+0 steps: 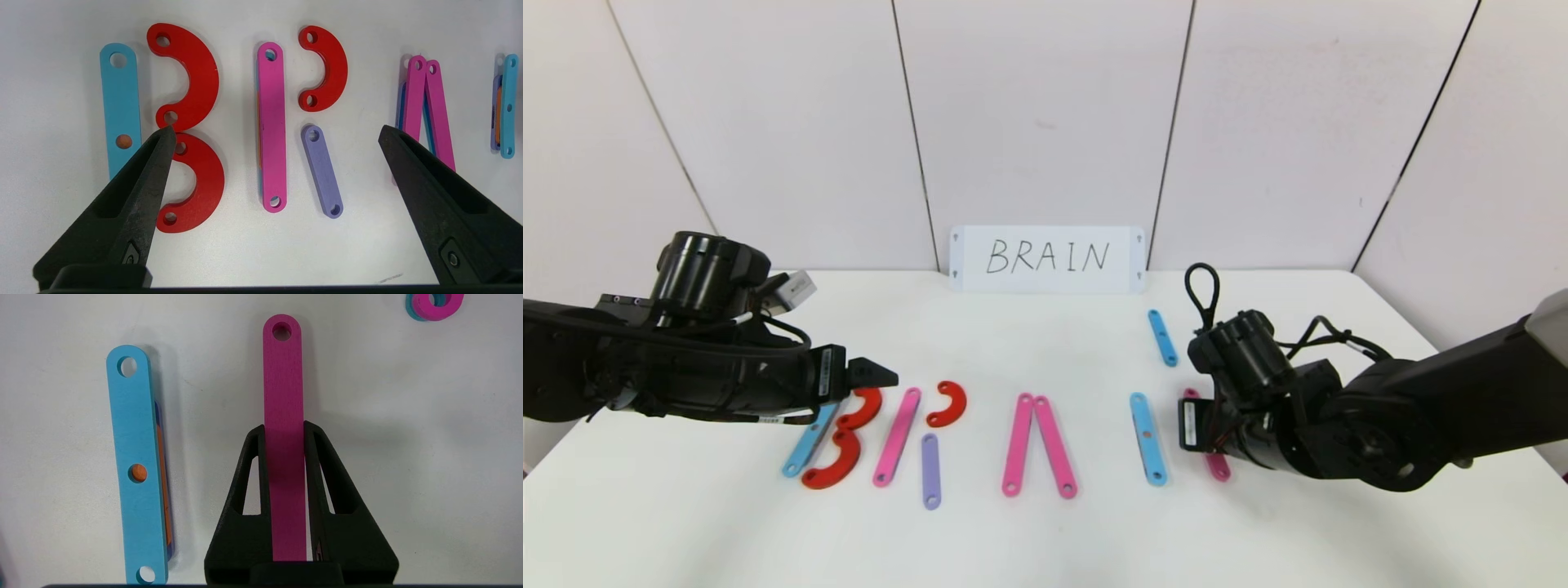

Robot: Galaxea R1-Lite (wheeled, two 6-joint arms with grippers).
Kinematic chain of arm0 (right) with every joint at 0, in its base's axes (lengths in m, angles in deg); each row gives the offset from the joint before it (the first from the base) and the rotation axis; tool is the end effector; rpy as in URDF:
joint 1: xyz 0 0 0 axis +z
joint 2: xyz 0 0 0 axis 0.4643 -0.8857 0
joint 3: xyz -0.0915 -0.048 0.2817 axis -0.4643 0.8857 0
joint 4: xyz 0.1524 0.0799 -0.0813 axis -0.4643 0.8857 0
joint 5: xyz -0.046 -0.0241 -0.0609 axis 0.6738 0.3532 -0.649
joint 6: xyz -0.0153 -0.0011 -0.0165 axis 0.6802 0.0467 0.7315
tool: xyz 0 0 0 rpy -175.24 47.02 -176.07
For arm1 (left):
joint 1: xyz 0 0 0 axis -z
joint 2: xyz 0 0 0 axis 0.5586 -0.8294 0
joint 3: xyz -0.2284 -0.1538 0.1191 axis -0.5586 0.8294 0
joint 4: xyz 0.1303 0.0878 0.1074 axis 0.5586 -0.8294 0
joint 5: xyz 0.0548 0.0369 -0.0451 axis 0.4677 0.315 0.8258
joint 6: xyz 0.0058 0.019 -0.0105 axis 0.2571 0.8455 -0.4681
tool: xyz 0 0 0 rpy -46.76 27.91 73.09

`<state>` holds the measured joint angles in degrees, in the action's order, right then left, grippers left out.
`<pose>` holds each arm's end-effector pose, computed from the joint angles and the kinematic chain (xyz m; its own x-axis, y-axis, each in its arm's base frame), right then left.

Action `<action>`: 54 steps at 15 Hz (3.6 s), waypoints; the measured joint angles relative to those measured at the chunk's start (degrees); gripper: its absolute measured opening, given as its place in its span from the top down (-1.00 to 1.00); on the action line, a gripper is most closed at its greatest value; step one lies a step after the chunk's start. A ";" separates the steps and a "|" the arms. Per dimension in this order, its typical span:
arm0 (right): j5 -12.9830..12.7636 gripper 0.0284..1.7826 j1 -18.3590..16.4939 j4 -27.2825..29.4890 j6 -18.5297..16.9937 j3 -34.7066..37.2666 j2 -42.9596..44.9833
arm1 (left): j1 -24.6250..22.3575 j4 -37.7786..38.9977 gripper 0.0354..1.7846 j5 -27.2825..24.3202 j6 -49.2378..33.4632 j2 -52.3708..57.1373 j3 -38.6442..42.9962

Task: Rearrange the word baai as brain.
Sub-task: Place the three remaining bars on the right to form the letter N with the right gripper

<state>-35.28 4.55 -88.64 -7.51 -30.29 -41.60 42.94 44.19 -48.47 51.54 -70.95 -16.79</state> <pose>0.2776 0.1660 0.0848 0.6555 0.0213 -0.7549 0.0499 0.9962 0.0715 0.2704 -0.0484 0.1636 0.6450 -0.3567 -0.6759 0.1252 0.9218 -0.3670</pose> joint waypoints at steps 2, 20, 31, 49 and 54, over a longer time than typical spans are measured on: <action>-0.17 0.72 -0.06 0.00 -0.05 -0.12 -0.09 | 0.05 -0.02 -0.95 -0.02 0.00 0.00 0.00; -1.51 -0.92 -1.51 -0.04 -0.13 -0.34 -0.23 | 0.07 0.00 -0.95 -0.11 -0.07 -0.06 0.13; 0.59 -0.95 -4.68 0.13 11.78 -13.62 -2.68 | 0.07 0.00 -0.95 -0.11 -0.07 0.00 0.16; 6.31 -0.22 -9.48 -0.34 18.29 -30.85 -20.21 | 0.35 0.00 -0.95 -0.38 -0.07 0.33 0.79; 6.27 0.65 -9.48 -0.13 18.18 -30.72 -20.30 | 0.41 0.00 -0.95 -0.35 -0.02 0.33 0.82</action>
<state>-29.01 -4.93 -88.78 10.67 -61.01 -61.89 43.36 44.19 -48.83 51.52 -70.62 -15.97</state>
